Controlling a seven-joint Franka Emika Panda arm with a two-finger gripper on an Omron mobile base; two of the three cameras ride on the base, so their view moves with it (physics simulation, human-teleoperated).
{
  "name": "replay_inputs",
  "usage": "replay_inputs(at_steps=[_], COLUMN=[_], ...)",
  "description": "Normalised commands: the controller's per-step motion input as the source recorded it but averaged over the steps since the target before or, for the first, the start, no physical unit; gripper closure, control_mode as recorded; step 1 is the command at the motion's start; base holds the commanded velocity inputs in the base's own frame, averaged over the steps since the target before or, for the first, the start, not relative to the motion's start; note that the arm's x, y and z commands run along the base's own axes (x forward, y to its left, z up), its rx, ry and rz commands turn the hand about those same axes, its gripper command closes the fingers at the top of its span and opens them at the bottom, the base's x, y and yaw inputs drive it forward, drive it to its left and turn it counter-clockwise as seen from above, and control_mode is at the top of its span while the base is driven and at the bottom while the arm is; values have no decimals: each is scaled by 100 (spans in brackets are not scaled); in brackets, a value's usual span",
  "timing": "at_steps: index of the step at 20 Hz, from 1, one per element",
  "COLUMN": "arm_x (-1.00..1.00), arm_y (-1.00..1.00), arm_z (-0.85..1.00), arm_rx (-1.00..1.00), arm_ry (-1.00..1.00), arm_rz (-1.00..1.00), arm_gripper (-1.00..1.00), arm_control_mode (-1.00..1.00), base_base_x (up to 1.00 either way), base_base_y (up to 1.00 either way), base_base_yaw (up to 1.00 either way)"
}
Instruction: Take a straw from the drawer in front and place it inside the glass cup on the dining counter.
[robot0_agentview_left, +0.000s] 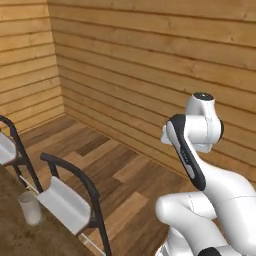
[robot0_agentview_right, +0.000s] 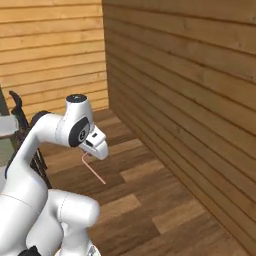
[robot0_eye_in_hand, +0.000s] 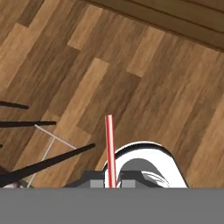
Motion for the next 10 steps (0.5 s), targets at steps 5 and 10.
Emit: replay_inputs(at_steps=[5,10], arm_x=[0,0], arm_y=[0,0], arm_z=[0,0], arm_rx=[0,0], arm_ry=[0,0], arm_rz=[0,0], arm_gripper=[100,100], arm_control_mode=[100,100], base_base_x=[6,31], base_base_y=[6,2], base_base_yaw=[54,53])
